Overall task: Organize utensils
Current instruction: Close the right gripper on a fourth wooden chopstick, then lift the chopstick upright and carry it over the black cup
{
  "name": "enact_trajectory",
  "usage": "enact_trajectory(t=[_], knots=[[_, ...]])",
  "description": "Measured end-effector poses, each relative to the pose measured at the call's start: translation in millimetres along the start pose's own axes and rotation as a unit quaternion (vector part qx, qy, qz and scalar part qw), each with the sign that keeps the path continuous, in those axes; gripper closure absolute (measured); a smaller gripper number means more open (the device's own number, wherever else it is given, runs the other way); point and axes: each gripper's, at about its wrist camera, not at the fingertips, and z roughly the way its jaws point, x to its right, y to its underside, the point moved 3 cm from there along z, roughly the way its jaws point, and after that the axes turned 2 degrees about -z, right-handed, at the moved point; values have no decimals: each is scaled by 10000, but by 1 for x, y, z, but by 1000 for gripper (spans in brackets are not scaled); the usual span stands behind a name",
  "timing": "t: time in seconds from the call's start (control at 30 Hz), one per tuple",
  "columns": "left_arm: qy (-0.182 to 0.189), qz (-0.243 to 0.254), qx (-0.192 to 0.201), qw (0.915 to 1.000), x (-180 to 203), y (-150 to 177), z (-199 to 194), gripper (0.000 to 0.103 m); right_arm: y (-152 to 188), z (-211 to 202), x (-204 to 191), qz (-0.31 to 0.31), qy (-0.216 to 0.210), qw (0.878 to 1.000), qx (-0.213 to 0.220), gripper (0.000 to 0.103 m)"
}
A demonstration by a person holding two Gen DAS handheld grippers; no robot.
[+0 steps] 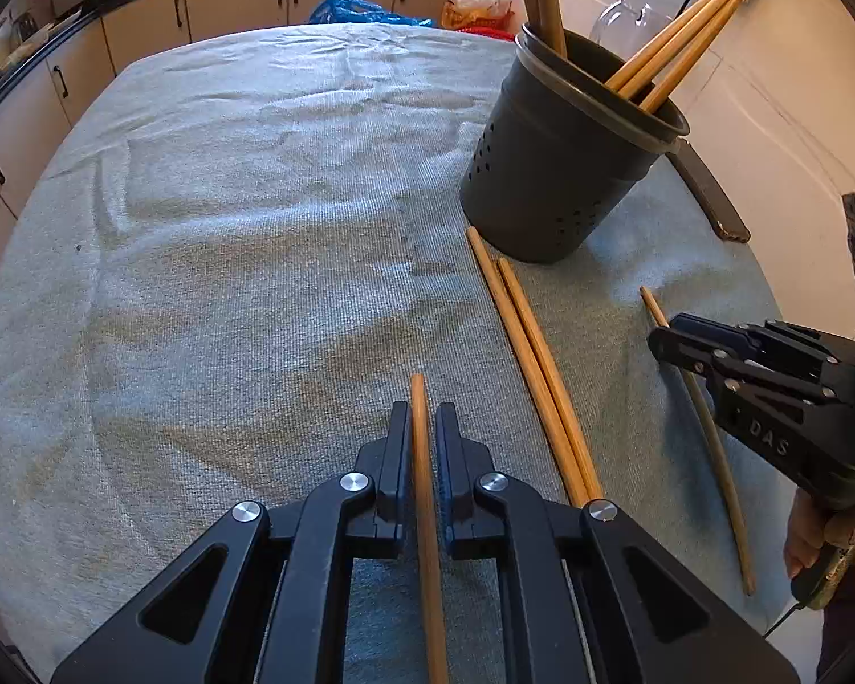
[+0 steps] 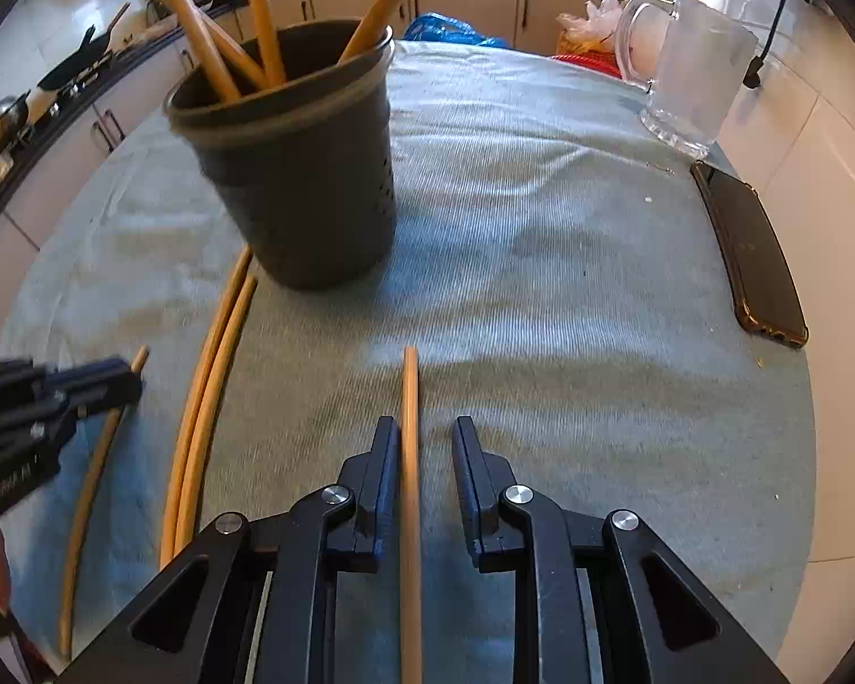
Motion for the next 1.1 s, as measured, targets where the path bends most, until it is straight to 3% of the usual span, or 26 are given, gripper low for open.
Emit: enact_trajectory(t=[0.03,0.1,0.23,0.6,0.87,1.1], knots=[[-12,0,44,10000,0,1,0,96,-2,1,0,44,1,10000,61,82],[-58,27,99,9999,2,2,0,97,-3,1,-1,48,55,9999,140,96],[-34,-112,127,9999,1,8,-8,98,-3,-5,7,299,-91,9992,232,97],[-246,-20,1132,9933,15,21,-95,98,11,-105,12,498,-475,9884,1350,97],[-490,15,1194,9916,26,32,-120,98,32,-156,6,416,-391,9795,1933,97],[-668,209,1372,9881,37,43,-133,98,45,-176,3,350,-418,9755,2132,97]])
